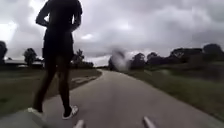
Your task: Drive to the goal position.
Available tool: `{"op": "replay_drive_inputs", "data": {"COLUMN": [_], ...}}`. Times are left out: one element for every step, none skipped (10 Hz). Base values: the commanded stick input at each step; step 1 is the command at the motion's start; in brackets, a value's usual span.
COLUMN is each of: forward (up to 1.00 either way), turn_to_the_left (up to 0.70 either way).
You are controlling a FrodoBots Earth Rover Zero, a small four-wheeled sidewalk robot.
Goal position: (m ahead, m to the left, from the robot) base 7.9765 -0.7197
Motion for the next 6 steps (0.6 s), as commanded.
{"op": "replay_drive_inputs", "data": {"forward": [0.69, 0.65, 0.66, 0.7, 0.7, 0.7], "turn_to_the_left": [0.0, 0.0, 0.0, 0.0, 0.0, 0.0]}}
